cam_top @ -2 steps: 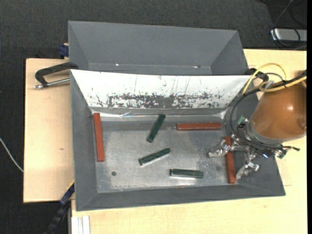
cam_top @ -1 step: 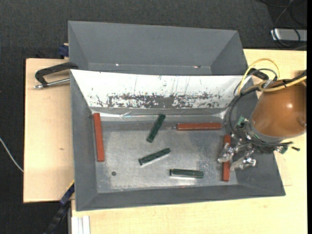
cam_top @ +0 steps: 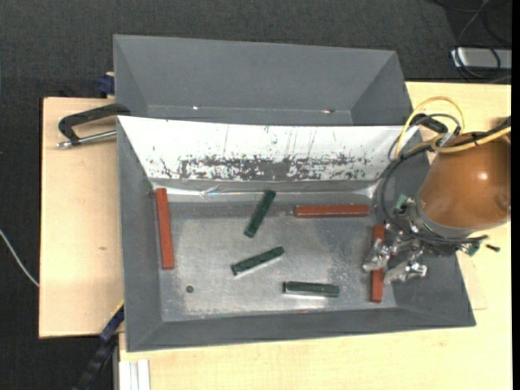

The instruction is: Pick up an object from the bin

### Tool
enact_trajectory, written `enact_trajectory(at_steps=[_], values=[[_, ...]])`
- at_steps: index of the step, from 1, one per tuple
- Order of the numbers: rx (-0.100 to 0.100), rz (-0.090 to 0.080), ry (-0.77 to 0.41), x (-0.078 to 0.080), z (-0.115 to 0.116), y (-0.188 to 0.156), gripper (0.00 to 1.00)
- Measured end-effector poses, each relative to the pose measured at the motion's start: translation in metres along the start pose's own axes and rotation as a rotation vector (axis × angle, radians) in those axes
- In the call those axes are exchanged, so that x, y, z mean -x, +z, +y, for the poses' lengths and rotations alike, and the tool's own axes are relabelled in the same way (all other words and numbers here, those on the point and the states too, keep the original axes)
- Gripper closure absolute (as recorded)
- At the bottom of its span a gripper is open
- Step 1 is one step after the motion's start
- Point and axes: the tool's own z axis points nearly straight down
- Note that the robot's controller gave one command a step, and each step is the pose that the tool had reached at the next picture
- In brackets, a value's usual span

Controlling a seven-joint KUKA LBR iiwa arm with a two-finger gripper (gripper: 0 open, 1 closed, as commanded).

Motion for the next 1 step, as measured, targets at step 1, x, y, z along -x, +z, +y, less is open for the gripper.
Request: enact_trajectory(at_steps=[1], values=[[0.002,-0.004,-0.006,0.0003,0.0017,-0.0052,1.00]])
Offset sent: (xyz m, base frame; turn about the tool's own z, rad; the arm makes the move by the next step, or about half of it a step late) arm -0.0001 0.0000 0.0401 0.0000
